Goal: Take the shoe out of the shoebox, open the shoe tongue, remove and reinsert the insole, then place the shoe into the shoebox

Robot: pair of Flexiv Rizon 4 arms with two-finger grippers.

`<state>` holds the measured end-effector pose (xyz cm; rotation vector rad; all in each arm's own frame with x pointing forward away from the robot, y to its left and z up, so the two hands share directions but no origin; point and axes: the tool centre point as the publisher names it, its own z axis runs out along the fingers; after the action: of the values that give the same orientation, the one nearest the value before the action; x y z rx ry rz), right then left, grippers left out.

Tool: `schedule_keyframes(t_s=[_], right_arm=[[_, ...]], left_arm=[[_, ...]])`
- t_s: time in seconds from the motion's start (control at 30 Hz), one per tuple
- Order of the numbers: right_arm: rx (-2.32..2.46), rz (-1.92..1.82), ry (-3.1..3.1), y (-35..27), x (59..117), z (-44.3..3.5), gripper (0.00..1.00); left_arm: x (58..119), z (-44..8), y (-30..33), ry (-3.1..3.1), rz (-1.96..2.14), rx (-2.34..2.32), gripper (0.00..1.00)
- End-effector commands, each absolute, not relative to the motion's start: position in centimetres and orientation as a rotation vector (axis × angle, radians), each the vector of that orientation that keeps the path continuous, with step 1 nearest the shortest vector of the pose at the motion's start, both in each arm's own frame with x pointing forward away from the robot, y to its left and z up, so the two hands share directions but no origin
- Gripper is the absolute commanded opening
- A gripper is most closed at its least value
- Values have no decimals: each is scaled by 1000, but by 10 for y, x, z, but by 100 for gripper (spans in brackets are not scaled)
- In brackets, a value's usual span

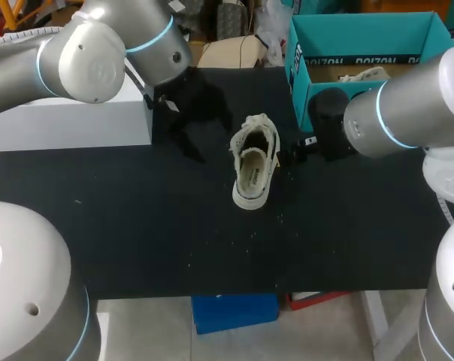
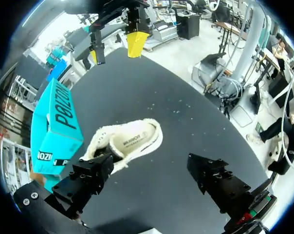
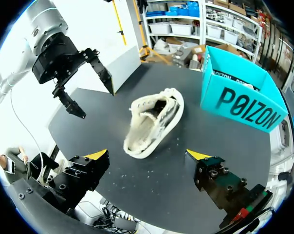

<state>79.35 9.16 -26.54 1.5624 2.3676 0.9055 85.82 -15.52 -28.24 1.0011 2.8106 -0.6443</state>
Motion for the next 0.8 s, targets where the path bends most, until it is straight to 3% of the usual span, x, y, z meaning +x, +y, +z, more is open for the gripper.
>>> schedule_keyframes(t_s=[0.03,0.4,0.8], right_arm=[[1562,902,2367,93,794,-266,100],[1562,902,2367,93,794,-266,100],[1562,902,2367,93,794,-266,100]], left_arm=[[865,-281,-148,3039,-874,492,100],[867,-282,-87,2964,-969,-92,100],[857,-284,-63,2918,-987,-82,100]])
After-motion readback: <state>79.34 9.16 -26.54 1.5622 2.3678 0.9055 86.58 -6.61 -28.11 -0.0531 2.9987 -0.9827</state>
